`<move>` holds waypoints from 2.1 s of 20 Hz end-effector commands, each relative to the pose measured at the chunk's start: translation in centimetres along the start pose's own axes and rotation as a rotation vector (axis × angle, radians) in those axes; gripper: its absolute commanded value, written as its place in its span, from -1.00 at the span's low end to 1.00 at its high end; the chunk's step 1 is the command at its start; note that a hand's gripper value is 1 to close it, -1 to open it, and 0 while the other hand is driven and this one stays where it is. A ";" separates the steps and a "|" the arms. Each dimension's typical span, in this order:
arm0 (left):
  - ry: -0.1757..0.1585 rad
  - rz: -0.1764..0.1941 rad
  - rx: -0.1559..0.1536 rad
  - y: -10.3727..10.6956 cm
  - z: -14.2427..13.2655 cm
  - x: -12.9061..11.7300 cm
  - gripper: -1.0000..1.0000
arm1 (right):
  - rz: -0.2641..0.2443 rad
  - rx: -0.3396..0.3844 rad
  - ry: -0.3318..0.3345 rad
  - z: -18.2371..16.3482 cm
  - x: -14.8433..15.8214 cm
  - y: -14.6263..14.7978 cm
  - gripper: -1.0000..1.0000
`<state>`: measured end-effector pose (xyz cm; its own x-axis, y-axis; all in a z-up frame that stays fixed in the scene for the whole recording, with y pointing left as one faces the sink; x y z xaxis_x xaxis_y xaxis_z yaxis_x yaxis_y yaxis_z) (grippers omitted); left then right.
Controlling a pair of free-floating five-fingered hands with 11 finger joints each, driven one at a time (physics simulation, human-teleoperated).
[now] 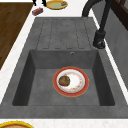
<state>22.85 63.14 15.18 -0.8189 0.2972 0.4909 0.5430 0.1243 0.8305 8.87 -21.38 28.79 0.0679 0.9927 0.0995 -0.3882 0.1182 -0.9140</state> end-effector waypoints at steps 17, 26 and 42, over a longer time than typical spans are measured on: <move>0.121 0.059 -0.044 7.1 -0.3 6.0 -1.00 | 0.000 0.000 0.000 0.0 0.0 0.0 0.00; 0.126 0.057 -0.107 6.5 -4.2 5.5 -1.00 | 0.000 0.000 0.000 0.0 0.0 0.0 0.00; 0.164 0.062 -0.101 5.5 -13.5 2.9 -1.00 | 0.000 0.000 0.000 0.0 0.0 0.0 0.00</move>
<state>21.06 53.38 24.83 -0.8008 0.1841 0.5700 0.5837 0.0266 0.8115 8.87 -21.38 28.79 0.0679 0.9927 0.0995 -0.3882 0.1182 -0.9140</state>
